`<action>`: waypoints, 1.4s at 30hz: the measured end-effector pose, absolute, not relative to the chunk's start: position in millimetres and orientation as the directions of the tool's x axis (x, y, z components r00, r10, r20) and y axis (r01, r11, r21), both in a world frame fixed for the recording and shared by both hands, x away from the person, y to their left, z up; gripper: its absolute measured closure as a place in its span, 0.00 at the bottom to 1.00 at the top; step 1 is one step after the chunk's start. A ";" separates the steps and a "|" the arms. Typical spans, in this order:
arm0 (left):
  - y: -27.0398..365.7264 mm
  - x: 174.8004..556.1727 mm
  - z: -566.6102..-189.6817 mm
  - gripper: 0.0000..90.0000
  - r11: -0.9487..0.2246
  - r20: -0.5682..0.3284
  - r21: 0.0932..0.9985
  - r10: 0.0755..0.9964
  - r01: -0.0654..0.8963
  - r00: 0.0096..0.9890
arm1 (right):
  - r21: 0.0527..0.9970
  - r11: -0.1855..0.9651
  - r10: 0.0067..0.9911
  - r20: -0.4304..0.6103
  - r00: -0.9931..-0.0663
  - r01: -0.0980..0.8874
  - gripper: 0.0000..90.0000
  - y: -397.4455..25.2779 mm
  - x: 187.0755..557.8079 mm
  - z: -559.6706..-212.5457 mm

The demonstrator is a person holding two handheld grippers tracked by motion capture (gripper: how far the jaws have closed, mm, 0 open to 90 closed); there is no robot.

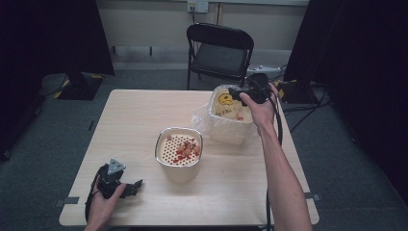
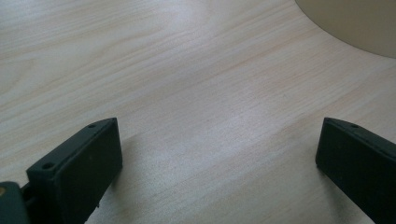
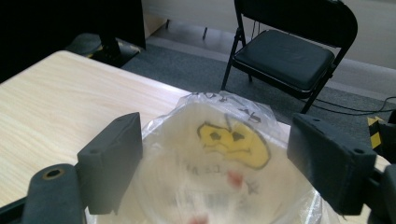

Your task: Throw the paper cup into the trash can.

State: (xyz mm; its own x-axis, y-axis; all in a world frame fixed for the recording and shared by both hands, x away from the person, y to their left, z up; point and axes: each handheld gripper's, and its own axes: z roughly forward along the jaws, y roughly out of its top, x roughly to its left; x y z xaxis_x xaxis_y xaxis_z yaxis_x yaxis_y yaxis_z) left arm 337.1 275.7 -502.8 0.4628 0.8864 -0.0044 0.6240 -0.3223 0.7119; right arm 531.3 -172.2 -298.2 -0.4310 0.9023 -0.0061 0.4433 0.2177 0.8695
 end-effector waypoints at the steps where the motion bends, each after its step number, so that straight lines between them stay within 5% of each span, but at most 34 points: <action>1: 275.7 337.1 -502.8 0.00 -0.322 -0.004 0.712 0.886 0.624 0.463 | 0.870 0.218 0.902 -0.006 -0.431 0.443 0.19 -172.2 531.3 -298.2; 14: 275.7 337.1 -502.8 0.00 -0.322 -0.005 0.712 0.886 0.624 0.463 | 0.869 0.211 0.860 0.053 -0.508 0.448 0.18 -175.6 507.3 -305.4; 26: 275.7 337.1 -502.8 0.00 -0.322 -0.005 0.712 0.886 0.624 0.463 | 0.858 0.289 0.847 -0.022 -0.531 0.425 0.18 -184.4 445.8 -312.2; 42: 275.7 337.2 -502.8 0.00 -0.322 -0.005 0.712 0.886 0.624 0.463 | 0.821 0.293 0.849 0.013 -0.529 0.489 0.18 -200.3 378.0 -404.4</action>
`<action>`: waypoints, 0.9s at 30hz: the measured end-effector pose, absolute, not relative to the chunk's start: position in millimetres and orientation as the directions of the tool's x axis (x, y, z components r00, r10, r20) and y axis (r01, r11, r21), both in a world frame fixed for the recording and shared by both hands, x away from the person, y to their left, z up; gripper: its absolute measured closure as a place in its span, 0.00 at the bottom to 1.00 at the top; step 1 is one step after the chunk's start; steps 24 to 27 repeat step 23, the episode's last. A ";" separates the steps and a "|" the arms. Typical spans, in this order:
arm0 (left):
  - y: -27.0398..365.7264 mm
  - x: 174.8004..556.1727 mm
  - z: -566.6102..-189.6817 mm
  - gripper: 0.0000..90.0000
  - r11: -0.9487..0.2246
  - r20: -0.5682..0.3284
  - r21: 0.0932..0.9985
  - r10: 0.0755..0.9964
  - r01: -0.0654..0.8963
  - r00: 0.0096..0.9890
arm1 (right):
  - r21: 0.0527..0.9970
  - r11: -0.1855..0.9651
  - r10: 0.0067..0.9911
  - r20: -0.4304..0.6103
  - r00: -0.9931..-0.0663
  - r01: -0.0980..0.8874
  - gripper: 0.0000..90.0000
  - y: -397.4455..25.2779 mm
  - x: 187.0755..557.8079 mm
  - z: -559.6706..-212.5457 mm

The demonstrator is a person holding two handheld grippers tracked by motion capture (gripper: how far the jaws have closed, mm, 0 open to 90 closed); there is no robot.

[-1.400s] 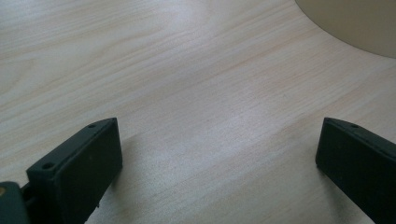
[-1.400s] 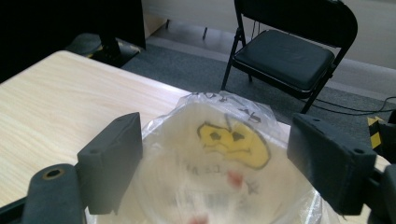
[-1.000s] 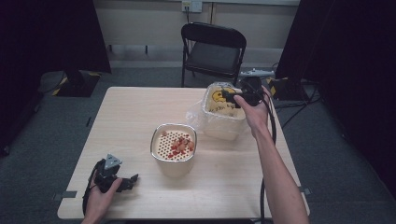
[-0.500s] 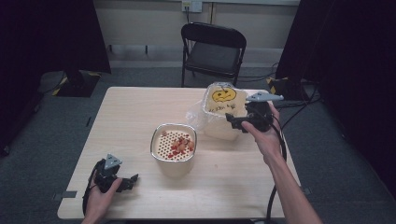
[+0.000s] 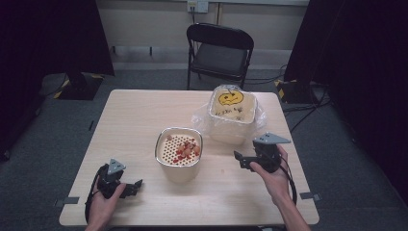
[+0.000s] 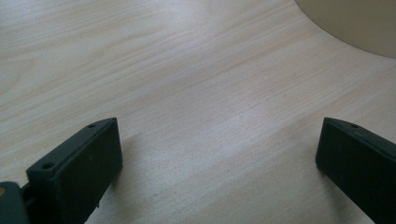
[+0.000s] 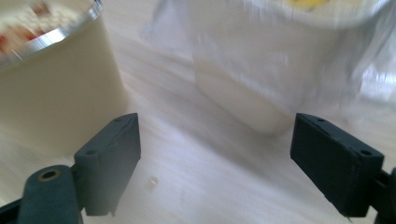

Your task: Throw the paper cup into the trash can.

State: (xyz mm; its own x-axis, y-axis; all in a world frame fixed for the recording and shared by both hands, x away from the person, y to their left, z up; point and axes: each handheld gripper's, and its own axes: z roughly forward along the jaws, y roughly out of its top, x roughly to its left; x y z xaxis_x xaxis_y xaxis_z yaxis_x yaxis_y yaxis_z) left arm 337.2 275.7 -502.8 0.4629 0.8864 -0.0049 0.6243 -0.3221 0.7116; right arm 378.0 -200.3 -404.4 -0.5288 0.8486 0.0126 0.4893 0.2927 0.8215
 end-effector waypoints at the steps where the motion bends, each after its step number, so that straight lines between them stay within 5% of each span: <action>1: 275.4 337.1 -502.9 0.00 -0.317 -0.008 0.714 0.888 0.624 0.461 | 0.809 0.303 0.849 0.011 -0.528 0.504 0.18 -201.3 376.1 -417.1; 13: 275.7 337.2 -502.7 0.00 -0.323 -0.004 0.711 0.886 0.624 0.463 | 0.719 0.322 0.886 0.001 -0.464 0.616 0.18 -218.4 372.6 -492.7; 27: 275.7 337.1 -502.8 0.00 -0.322 -0.004 0.712 0.886 0.624 0.463 | 0.732 0.332 0.882 -0.017 -0.471 0.596 0.14 -222.9 372.3 -499.8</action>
